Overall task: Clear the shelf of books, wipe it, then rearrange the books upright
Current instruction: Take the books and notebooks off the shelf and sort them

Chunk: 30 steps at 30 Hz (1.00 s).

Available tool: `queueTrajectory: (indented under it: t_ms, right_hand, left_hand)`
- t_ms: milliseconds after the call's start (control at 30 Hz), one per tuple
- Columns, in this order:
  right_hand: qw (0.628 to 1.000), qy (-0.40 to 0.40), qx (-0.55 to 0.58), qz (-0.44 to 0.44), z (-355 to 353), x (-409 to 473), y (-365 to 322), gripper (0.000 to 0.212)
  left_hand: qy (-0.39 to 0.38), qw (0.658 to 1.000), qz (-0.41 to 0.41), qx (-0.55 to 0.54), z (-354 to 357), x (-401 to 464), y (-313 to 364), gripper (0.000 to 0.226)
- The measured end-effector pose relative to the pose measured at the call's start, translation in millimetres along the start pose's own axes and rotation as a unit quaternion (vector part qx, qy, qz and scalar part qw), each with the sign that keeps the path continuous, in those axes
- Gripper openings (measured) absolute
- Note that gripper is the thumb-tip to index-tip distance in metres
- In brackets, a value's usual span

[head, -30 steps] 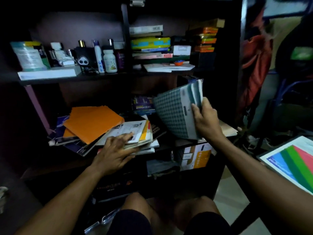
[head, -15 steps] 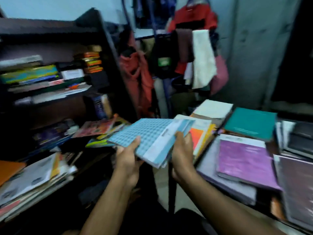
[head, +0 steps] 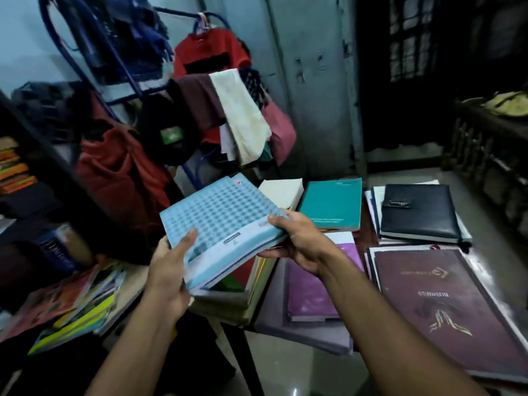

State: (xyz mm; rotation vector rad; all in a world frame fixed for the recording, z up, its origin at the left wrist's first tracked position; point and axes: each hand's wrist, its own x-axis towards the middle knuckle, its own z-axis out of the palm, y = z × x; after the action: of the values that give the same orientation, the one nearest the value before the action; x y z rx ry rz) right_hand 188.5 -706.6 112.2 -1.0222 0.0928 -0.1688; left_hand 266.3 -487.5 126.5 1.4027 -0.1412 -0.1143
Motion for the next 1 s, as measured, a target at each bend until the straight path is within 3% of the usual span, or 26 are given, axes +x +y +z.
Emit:
queueTrajectory:
  t_ms: [133, 233, 267, 333, 433, 467, 567, 667, 800, 867, 1000]
  right_hand:
    - [0.989, 0.083, 0.046, -0.110, -15.0, 15.7, -3.0, 0.015]
    - [0.963, 0.182, 0.094, -0.174, -33.9, 25.2, -5.2, 0.015]
    - [0.952, 0.219, 0.109, -0.186, -43.7, 29.4, -7.7, 0.015]
    - [0.930, 0.285, 0.129, -0.195, -68.5, 41.3, -15.5, 0.018]
    - [0.917, 0.349, 0.109, -0.161, -107.3, 63.9, -27.8, 0.021]
    - [0.921, 0.355, 0.083, -0.140, -118.7, 71.6, -29.2, 0.022]
    - [0.930, 0.358, 0.022, -0.079, -141.9, 81.3, -28.7, 0.024]
    - [0.924, 0.372, 0.025, -0.081, -154.1, 80.2, -30.7, 0.026]
    - [0.882, 0.439, -0.033, -0.168, -158.3, 75.7, -42.8, 0.022]
    - [0.850, 0.471, -0.071, -0.225, -158.0, 72.5, -52.8, 0.031]
    - [0.829, 0.459, -0.066, -0.313, -139.9, 71.9, -64.1, 0.043]
  left_hand:
    - [-0.110, 0.992, -0.020, 0.056, 31.9, -4.2, -12.0, 0.046]
    - [-0.076, 0.972, 0.064, 0.213, 45.8, -1.0, -30.1, 0.044]
    - [-0.063, 0.935, 0.121, 0.327, 46.0, 4.3, -37.2, 0.049]
    - [-0.095, 0.820, 0.177, 0.537, 42.9, 12.3, -53.1, 0.062]
    - [-0.145, 0.670, 0.126, 0.717, 37.5, 20.6, -80.8, 0.078]
    - [-0.139, 0.644, 0.126, 0.742, 37.1, 22.2, -84.5, 0.078]
    - [-0.125, 0.634, 0.141, 0.750, 39.7, 27.9, -79.3, 0.077]
    - [-0.131, 0.634, 0.144, 0.749, 39.8, 31.1, -74.3, 0.074]
    - [-0.137, 0.620, 0.126, 0.762, 40.4, 27.7, -74.1, 0.077]
    - [-0.137, 0.617, 0.123, 0.765, 40.5, 26.3, -75.2, 0.079]
    - [-0.137, 0.627, 0.118, 0.758, 39.3, 28.0, -76.7, 0.081]
